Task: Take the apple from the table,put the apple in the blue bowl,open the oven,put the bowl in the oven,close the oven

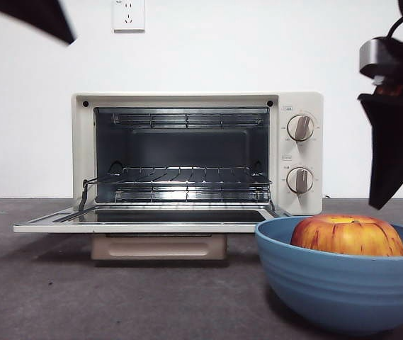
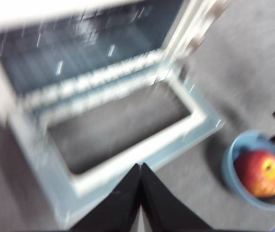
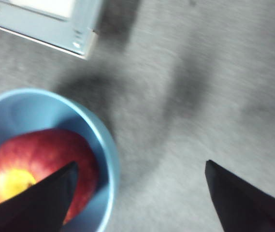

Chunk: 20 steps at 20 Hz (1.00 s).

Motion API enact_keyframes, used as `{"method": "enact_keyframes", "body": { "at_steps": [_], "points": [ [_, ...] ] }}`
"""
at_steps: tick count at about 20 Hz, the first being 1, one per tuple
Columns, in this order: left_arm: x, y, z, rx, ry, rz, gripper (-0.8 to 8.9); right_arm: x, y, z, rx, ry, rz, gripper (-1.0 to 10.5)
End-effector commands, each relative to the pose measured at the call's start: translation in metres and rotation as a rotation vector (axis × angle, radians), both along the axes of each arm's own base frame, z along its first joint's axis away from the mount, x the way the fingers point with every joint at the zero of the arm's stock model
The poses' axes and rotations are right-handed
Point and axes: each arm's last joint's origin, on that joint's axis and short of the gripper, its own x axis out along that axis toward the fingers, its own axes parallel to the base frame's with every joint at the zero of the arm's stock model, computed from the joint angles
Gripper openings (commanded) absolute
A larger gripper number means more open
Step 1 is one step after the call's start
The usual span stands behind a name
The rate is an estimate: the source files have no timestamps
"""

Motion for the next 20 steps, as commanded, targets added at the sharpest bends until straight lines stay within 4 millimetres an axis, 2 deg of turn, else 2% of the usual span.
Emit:
{"method": "enact_keyframes", "body": {
  "at_steps": [1,5,9,13,20],
  "points": [
    [-0.008,0.006,-0.016,-0.024,0.022,0.033,0.07,0.005,0.004,-0.006,-0.007,0.020,0.037,3.7],
    [-0.021,0.017,-0.038,-0.025,0.060,0.075,0.07,0.010,0.008,-0.018,-0.016,0.059,0.054,2.8],
    [-0.025,0.024,-0.048,-0.026,0.084,0.114,0.07,0.010,0.018,-0.021,-0.001,0.068,0.099,2.0],
    [-0.024,0.027,-0.049,-0.018,0.096,0.128,0.07,0.008,0.026,-0.025,-0.008,0.081,0.133,1.3],
    [-0.025,0.027,-0.050,-0.005,0.095,0.120,0.07,0.007,0.027,-0.027,-0.013,0.096,0.133,0.2]
  ]
}}
